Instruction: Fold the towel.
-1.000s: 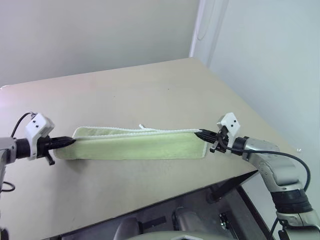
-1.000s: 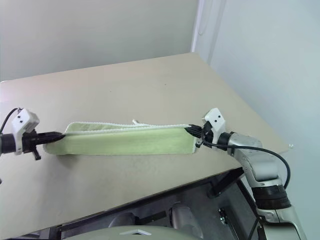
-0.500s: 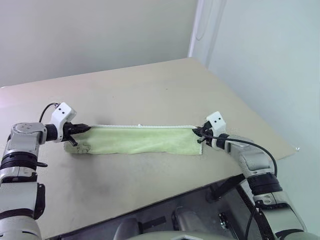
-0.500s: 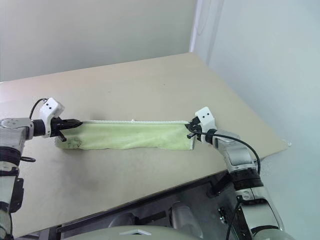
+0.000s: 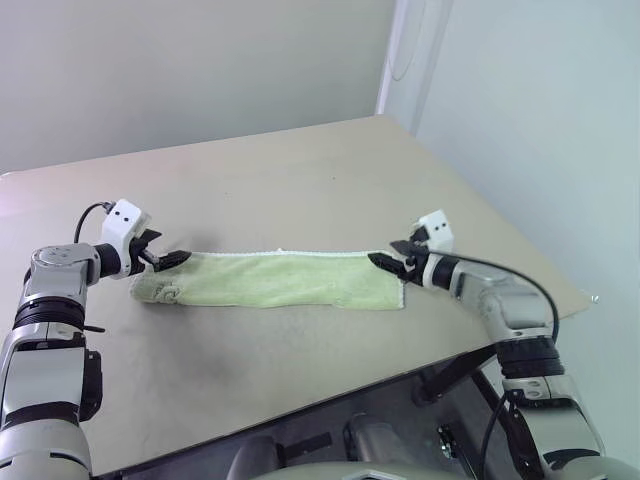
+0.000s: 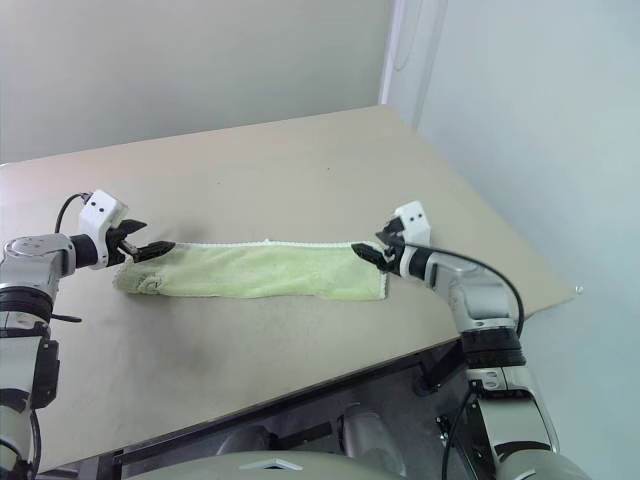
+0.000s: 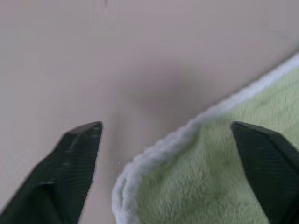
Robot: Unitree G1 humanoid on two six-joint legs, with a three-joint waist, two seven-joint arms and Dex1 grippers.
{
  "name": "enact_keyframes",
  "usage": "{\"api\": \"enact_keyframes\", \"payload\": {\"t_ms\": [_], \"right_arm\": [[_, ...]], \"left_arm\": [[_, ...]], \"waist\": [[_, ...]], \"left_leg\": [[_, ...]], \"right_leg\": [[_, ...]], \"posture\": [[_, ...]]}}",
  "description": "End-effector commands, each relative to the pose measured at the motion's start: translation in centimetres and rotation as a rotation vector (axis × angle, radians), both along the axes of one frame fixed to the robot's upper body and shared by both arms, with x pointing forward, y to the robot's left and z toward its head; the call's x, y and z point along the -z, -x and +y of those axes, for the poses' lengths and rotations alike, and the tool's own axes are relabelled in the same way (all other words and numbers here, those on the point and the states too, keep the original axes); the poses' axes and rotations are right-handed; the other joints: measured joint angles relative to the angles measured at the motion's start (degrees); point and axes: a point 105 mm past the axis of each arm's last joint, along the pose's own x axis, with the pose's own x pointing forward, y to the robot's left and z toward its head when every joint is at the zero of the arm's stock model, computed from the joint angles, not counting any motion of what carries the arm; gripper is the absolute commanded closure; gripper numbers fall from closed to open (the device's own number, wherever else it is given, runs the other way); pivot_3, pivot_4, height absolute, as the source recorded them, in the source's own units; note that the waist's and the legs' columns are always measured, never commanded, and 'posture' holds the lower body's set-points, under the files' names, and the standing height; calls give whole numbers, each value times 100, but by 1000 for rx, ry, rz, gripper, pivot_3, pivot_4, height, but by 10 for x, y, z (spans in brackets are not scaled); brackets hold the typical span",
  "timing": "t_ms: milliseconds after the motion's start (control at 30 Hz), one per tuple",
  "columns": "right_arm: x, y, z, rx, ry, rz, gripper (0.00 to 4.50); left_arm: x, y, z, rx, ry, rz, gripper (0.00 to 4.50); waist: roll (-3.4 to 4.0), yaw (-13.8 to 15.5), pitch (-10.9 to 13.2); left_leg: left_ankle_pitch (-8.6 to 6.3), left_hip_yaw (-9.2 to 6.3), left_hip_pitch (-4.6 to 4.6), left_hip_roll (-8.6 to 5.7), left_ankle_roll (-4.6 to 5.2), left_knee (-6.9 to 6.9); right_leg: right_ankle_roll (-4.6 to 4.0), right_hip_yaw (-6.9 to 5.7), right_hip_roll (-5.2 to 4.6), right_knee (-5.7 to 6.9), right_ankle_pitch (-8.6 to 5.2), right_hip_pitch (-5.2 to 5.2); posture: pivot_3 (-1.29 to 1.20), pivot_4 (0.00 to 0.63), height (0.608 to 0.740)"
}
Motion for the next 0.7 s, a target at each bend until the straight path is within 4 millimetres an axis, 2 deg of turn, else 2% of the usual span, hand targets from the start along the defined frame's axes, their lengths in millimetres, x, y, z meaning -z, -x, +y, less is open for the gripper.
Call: {"api": "enact_keyframes", "payload": {"t_ms": [33, 167, 300, 367, 533, 700], "right_arm": [[-45, 7, -4, 14, -236, 48, 586], [-47, 33, -7, -15, -468, 241, 586], [-29, 65, -5, -67, -634, 395, 586], [-21, 74, -5, -64, -669, 432, 586], [14, 108, -12, -19, -689, 582, 586], [34, 119, -20, 64, -683, 668, 586]], "left_arm": [[-39, 0, -19, 121, 73, -106, 0], [-51, 22, -50, 272, 156, -98, 0], [-42, 50, -78, 388, 175, -40, 0], [-35, 58, -84, 404, 172, -13, 0], [-18, 67, -99, 417, 185, 27, 0], [-14, 66, -109, 433, 189, 31, 0]], "waist": [[0, 4, 0], [2, -5, -3], [5, -9, -4], [10, -10, 0], [14, -7, 1], [15, -72, 1]], "left_leg": [[0, 0, -2, 0, 0, -1], [0, -3, 1, 2, 1, -13], [-1, -3, 1, 4, 1, -19], [-1, -2, 1, 4, 1, -19], [0, 2, 15, 4, 2, -10], [0, 14, 17, 3, 1, -3]], "right_leg": [[-1, 0, -1, -1, 0, -1], [-3, -1, -2, -2, -1, -1], [-5, -1, -1, 0, -2, -7], [-5, 0, -1, 0, -3, -7], [-2, 2, -1, -8, -31, 26], [-3, 13, -1, -14, -32, 39]], "posture": [[0, 0, 740], [0, 0, 740], [0, 0, 740], [0, 0, 740], [0, 0, 740], [0, 0, 740]]}}
